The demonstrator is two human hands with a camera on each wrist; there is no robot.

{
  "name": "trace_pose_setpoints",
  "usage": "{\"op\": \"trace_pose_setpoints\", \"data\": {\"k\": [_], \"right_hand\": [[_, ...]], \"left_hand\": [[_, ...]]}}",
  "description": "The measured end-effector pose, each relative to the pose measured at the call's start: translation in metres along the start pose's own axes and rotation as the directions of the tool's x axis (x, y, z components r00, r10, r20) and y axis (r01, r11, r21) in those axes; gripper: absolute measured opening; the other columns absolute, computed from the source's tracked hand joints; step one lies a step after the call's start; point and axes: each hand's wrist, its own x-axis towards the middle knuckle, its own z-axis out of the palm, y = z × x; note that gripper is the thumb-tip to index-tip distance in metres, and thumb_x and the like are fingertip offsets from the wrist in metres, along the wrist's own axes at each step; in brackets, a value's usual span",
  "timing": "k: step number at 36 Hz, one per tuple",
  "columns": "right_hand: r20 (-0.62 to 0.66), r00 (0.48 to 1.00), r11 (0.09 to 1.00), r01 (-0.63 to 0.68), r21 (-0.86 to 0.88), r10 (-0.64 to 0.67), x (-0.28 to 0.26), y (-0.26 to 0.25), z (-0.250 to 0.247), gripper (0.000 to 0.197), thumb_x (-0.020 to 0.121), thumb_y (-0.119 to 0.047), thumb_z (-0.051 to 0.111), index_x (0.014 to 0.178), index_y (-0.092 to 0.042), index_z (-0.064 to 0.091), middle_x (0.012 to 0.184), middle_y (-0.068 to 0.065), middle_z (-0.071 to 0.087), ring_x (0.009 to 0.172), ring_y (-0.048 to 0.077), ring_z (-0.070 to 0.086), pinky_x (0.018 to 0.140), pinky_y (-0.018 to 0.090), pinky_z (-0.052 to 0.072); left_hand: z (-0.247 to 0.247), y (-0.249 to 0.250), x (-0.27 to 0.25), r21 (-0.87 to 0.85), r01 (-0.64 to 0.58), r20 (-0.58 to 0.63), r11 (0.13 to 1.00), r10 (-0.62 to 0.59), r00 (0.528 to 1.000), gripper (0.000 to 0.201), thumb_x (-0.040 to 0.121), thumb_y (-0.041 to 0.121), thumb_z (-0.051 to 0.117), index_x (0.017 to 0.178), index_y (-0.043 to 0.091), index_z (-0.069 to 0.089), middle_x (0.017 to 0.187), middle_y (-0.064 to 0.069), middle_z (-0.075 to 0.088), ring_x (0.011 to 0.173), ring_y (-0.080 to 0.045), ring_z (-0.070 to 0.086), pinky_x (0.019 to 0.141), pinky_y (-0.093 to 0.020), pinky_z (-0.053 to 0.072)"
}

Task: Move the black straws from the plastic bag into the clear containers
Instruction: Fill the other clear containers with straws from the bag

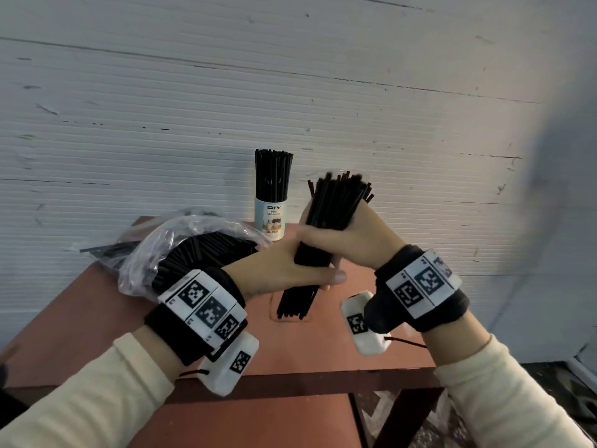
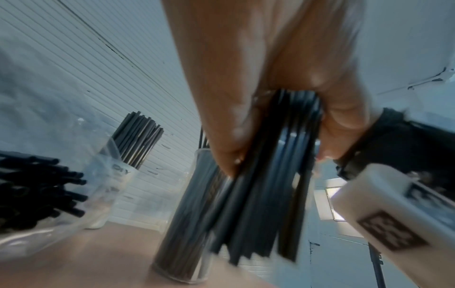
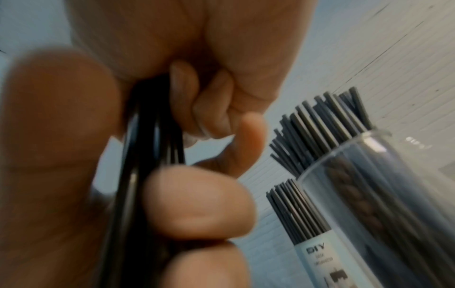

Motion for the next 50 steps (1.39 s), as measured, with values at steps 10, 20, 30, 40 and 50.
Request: {"op": "trace_pose_setpoints", "data": {"k": [10,20,30,40,50], "right_hand": [[-0.452,0.888,0.993,-0.041,0.107,0.085,0.036,0.005,-0.079,0.011,0.083,-0.005,0.067,0.076,-0.011,0.061,0.061,-0.009,0.057,0.054,0.004,0.055,0.047,0.013,0.039],[-0.462,0.867,0.981,-0.189,0.041,0.186,0.07,0.032,-0.104,0.008,0.081,-0.015,0.068,0.08,-0.009,0.062,0.068,0.002,0.056,0.059,0.015,0.051,0.047,0.021,0.037],[-0.323,0.908,0.955,-0.294,-0.044,0.265,0.093,0.059,-0.095,0.015,0.081,-0.018,0.068,0.079,-0.01,0.055,0.071,0.011,0.045,0.059,0.02,0.041,0.045,0.024,0.032],[-0.177,0.948,0.907,-0.307,-0.289,0.264,0.072,0.085,-0.063,0.039,0.075,-0.055,0.067,0.087,-0.018,0.067,0.089,-0.001,0.069,0.094,0.02,0.063,0.09,0.041,0.051],[-0.355,0.935,0.949,-0.105,-0.296,-0.008,0.055,0.069,-0.062,0.07,0.081,-0.043,0.072,0.138,-0.021,0.037,0.139,-0.003,0.038,0.123,0.009,0.043,0.098,0.017,0.037]], "left_hand": [[-0.01,-0.025,0.064,0.039,0.006,-0.503,0.999,0.014,0.864,0.123,0.064,0.037,0.09,0.15,0.035,0.002,0.151,0.002,0.019,0.139,-0.009,0.022,0.114,-0.032,0.024],[-0.037,-0.047,0.099,0.121,0.184,-0.321,0.975,-0.137,0.937,0.083,0.071,0.027,0.087,0.14,0.025,0.04,0.132,0.009,0.055,0.122,-0.013,0.054,0.11,-0.039,0.04],[-0.039,-0.06,0.101,0.079,0.159,-0.335,0.984,-0.124,0.934,0.077,0.071,0.027,0.087,0.137,0.03,0.046,0.129,0.016,0.057,0.114,-0.005,0.057,0.099,-0.026,0.042],[-0.04,-0.066,0.105,0.08,0.128,-0.33,0.989,-0.095,0.939,0.078,0.07,0.028,0.087,0.136,0.027,0.045,0.131,0.012,0.057,0.123,-0.01,0.054,0.111,-0.034,0.04],[-0.039,-0.068,0.106,0.056,0.104,-0.335,0.993,-0.079,0.939,0.07,0.071,0.025,0.087,0.128,0.032,0.047,0.129,0.013,0.057,0.121,-0.011,0.056,0.108,-0.033,0.042]]}}
